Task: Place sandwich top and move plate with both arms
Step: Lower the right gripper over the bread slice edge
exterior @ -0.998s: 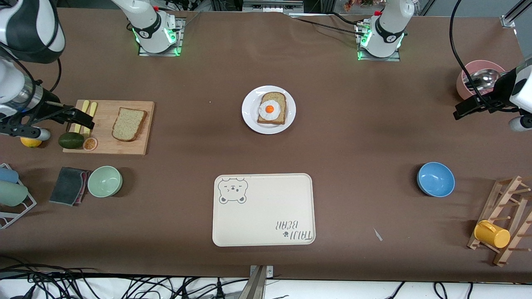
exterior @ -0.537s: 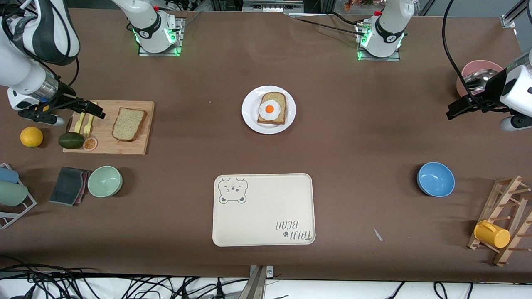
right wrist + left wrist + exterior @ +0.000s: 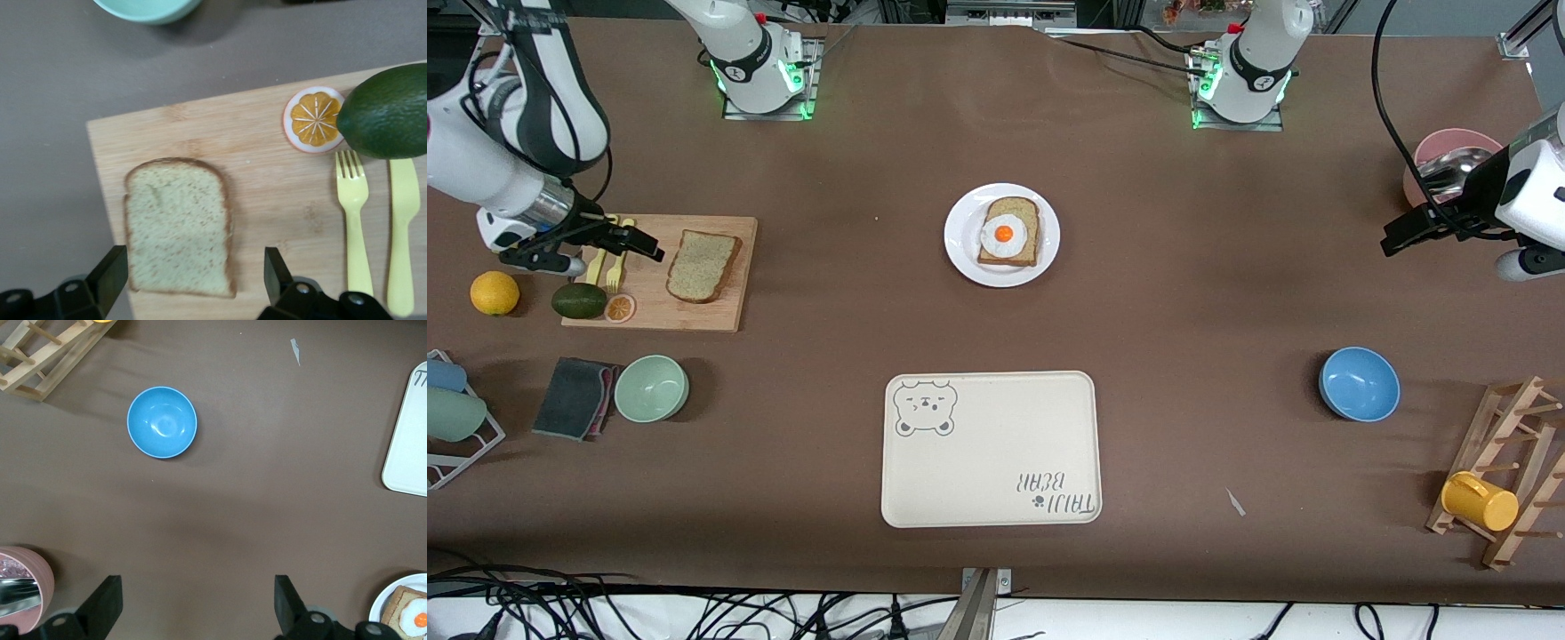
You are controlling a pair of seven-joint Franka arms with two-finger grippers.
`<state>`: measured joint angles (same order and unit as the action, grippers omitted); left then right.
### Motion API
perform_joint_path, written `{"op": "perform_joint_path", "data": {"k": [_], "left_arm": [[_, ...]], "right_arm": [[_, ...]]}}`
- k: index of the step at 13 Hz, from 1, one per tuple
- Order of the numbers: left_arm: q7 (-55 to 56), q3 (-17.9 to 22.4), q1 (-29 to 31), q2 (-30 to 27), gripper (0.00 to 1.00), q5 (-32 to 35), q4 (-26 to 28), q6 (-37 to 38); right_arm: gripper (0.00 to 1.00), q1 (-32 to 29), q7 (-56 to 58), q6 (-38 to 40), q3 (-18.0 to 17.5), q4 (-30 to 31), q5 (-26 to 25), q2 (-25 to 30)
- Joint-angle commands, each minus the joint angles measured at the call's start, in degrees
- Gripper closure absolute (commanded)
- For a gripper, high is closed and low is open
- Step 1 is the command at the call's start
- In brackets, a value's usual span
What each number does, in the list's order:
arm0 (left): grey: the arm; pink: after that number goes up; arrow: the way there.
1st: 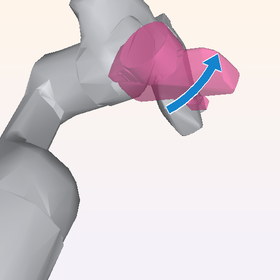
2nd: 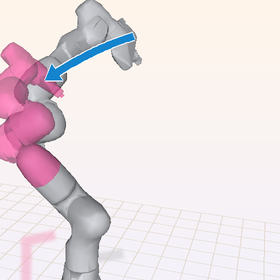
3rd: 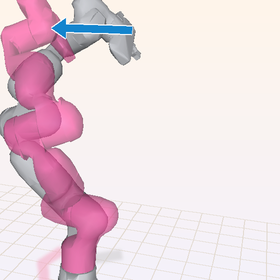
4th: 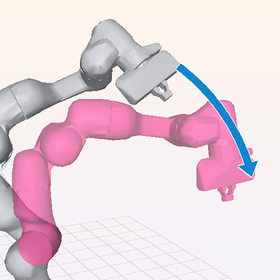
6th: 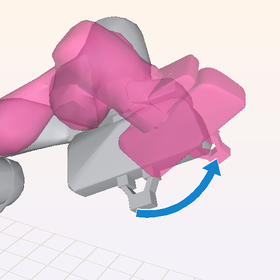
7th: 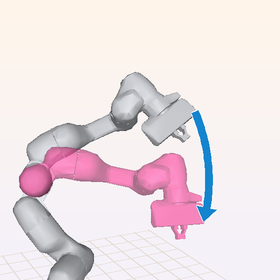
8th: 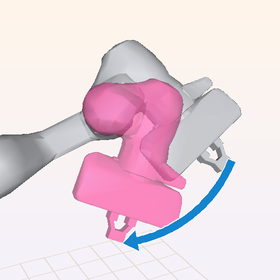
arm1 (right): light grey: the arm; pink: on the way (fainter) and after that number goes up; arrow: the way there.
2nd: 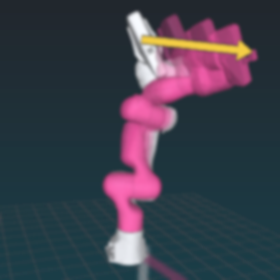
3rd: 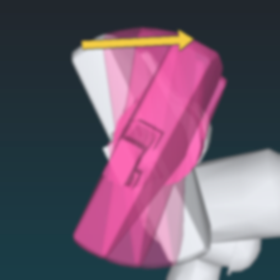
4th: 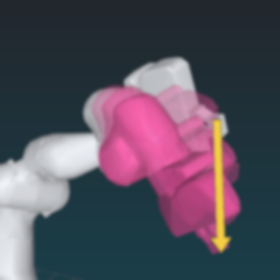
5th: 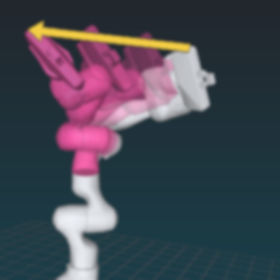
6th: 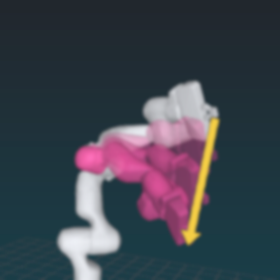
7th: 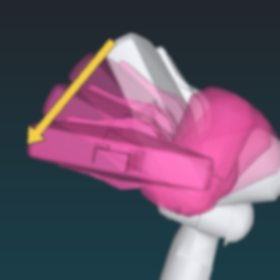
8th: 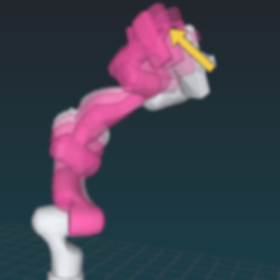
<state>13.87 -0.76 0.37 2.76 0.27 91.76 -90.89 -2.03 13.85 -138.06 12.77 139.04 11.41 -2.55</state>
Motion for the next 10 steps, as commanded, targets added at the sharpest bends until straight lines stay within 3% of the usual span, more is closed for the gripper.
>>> {"op": "perform_joint_path", "data": {"k": [1, 4, 7, 10], "left_arm": [[0.7, 0.0, -0.2, 0.1, 0.00, 1.0, -0.5, 0.7], [0.4, 0.0, -0.2, 0.3, 0.00, 1.2, -0.4, 0.7], [0.6, 0.0, -0.3, 0.7, 0.00, 1.6, -0.5, 0.6], [0.6, -0.1, -0.2, 0.6, 0.00, 1.6, -0.5, 0.6]], "right_arm": [[0.14, 0.1, 3.5, -3.8, 0.0, 0.4, 1.5, -2.7], [0.19, 0.0, 3.6, -6.5, 0.1, 1.1, 1.8, -5.3], [0.22, 0.1, 4.1, -7.3, 0.1, 1.1, 5.8, -7.9], [0.26, 0.1, 5.7, -7.3, 0.1, 1.1, 5.9, -8.0]]}}
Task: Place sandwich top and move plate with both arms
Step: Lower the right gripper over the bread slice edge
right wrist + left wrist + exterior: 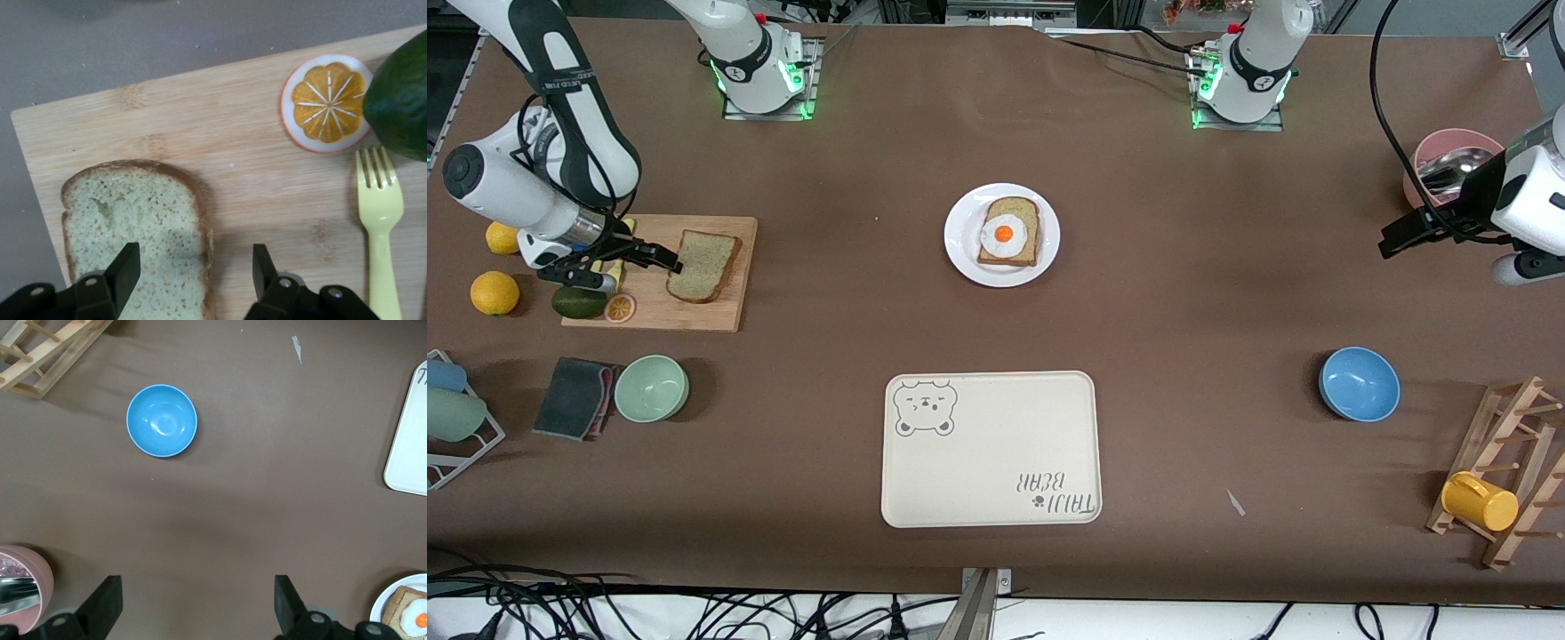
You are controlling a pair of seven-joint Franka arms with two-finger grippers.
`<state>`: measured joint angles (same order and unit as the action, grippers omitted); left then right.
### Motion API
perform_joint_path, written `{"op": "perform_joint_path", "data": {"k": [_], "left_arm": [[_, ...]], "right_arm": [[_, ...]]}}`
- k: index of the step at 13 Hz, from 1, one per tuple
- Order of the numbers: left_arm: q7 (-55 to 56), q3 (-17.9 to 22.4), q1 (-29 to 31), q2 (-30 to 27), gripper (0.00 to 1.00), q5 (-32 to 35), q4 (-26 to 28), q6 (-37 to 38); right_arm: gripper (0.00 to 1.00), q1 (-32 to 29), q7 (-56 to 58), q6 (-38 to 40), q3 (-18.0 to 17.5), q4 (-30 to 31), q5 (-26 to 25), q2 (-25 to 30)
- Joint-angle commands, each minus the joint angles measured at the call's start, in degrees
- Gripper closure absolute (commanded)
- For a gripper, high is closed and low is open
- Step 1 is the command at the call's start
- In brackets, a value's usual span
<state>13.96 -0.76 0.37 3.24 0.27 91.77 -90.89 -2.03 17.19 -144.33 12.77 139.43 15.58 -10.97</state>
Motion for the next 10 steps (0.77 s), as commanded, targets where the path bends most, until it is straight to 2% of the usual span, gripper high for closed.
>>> {"op": "perform_joint_path", "data": {"k": [1, 5, 10], "left_arm": [[0.5, -0.1, -0.2, 0.1, 0.00, 1.6, -0.5, 0.7], [0.3, 0.0, -0.2, 0.2, 0.00, 1.7, -0.5, 0.6], [0.5, -0.1, -0.3, 0.2, 0.00, 1.7, -0.5, 0.6]], "right_arm": [[0.30, 0.1, 2.3, -1.0, 0.1, 0.7, 1.7, 0.4], [0.38, 0.1, 2.3, -1.0, 0.1, 0.7, 1.7, -0.1], [0.40, 0.1, 2.3, -1.4, 0.0, 0.8, 3.3, -1.3]]}}
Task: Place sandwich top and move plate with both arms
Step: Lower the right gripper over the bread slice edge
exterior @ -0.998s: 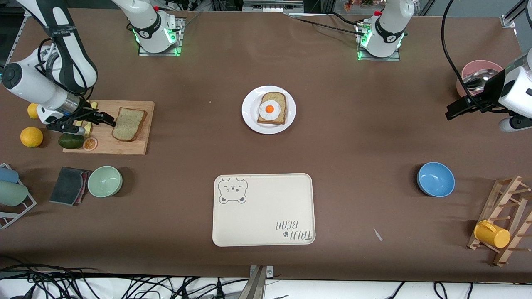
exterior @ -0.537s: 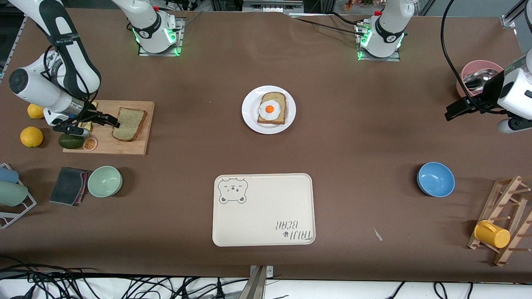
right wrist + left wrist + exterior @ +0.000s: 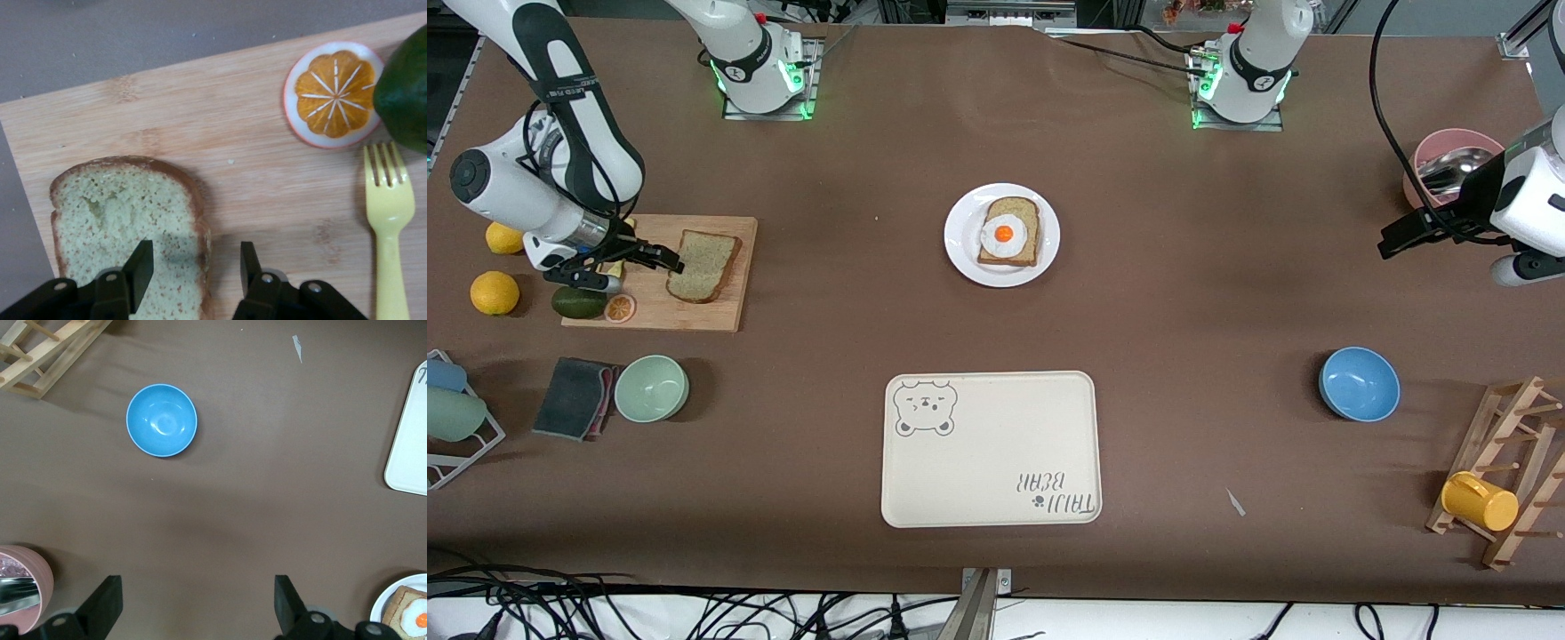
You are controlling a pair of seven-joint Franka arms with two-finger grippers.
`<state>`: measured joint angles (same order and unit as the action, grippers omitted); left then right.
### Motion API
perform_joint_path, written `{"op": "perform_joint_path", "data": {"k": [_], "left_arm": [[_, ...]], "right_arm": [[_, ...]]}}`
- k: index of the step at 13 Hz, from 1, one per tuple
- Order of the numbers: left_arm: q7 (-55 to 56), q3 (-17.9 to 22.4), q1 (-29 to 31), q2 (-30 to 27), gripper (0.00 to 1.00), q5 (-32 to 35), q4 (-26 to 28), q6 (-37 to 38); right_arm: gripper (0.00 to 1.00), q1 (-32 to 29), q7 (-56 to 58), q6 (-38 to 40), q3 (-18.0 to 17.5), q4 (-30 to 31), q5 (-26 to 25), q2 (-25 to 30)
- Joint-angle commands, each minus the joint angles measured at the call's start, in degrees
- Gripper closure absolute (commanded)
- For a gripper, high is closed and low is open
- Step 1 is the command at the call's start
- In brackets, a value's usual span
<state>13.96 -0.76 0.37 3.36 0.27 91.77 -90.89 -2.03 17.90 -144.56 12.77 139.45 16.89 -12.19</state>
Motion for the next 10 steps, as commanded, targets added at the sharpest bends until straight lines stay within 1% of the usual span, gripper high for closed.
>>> {"op": "perform_joint_path", "data": {"k": [1, 3, 5, 8, 10], "left_arm": [[0.5, -0.1, -0.3, 0.2, 0.00, 1.7, -0.5, 0.6], [0.5, -0.1, -0.4, 0.2, 0.00, 1.7, -0.5, 0.6], [0.5, -0.1, -0.3, 0.2, 0.00, 1.6, -0.5, 0.5], [0.5, -0.1, -0.3, 0.2, 0.00, 1.5, -0.5, 0.5], [0.5, -0.1, -0.3, 0.4, 0.00, 1.5, -0.5, 0.5]], "right_arm": [[0.40, 0.1, 1.6, -1.2, 0.0, 0.7, 2.3, -0.1], [0.42, 0.1, 1.7, -1.1, 0.0, 0.7, 2.3, 0.0], [0.52, 0.1, 2.4, -1.0, 0.0, 0.9, 2.3, 0.2], [0.63, 0.1, 2.9, -1.1, 0.1, 1.2, 2.3, 0.2], [0.74, 0.1, 2.9, -1.2, 0.0, 1.2, 2.3, 0.0]]}}
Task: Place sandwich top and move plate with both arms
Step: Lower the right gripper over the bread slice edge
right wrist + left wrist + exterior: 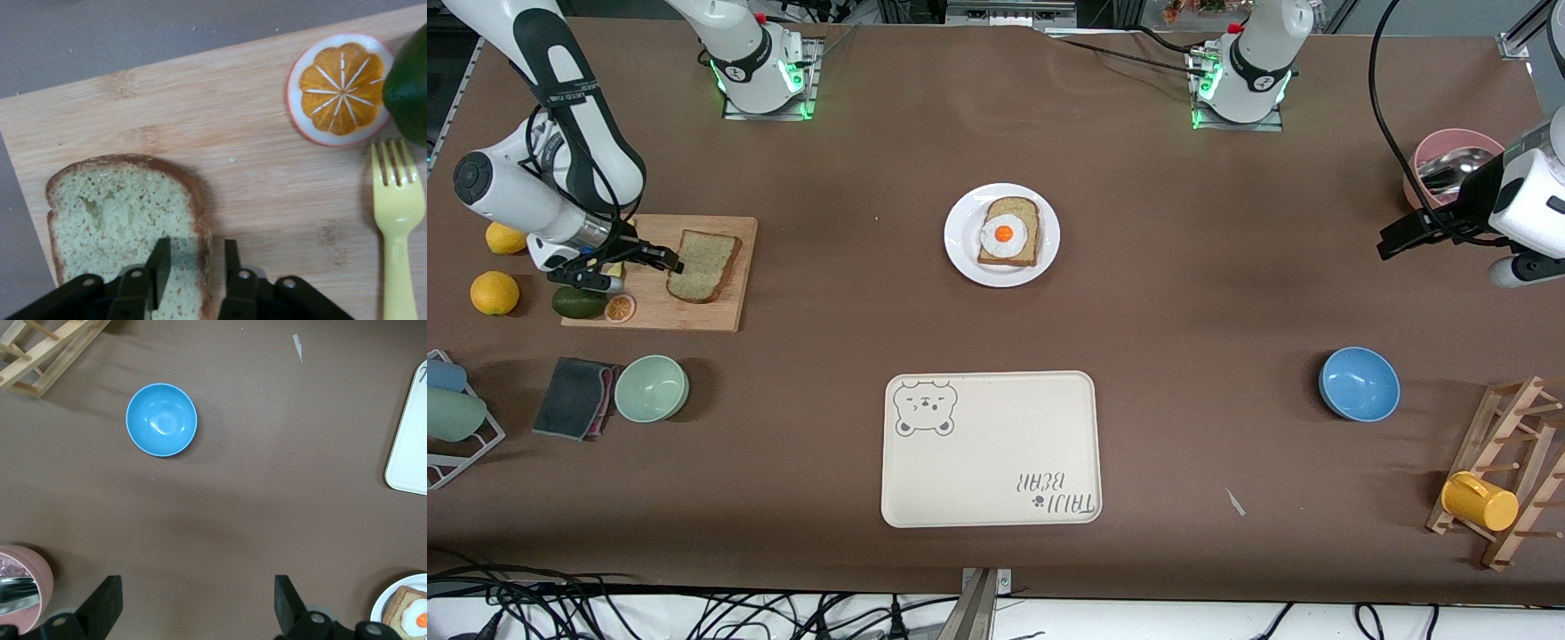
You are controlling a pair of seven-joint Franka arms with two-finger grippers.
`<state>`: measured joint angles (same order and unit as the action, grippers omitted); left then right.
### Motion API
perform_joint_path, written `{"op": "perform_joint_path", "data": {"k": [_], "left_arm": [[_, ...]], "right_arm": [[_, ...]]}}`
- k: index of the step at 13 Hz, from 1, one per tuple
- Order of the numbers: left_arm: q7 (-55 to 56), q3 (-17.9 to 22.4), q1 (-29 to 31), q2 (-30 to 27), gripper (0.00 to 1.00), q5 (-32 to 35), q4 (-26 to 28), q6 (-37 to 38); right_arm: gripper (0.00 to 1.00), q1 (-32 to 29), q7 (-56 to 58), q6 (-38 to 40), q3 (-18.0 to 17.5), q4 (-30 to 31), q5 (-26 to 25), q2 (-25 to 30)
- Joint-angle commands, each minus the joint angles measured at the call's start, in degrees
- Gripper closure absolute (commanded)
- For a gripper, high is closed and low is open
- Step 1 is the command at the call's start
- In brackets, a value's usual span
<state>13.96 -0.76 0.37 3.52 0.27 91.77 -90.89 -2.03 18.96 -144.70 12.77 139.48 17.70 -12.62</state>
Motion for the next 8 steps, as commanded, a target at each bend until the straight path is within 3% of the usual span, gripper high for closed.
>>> {"op": "perform_joint_path", "data": {"k": [1, 8], "left_arm": [[0.5, -0.1, -0.3, 0.3, 0.00, 1.5, -0.5, 0.5], [0.0, 0.0, 0.0, 0.3, 0.00, 1.7, -0.5, 0.6]], "right_arm": [[0.78, 0.1, 1.9, -1.0, 0.0, 1.1, 1.5, 0.4], [0.94, 0.1, 3.1, -1.3, 0.0, 1.1, 1.5, 0.2]]}}
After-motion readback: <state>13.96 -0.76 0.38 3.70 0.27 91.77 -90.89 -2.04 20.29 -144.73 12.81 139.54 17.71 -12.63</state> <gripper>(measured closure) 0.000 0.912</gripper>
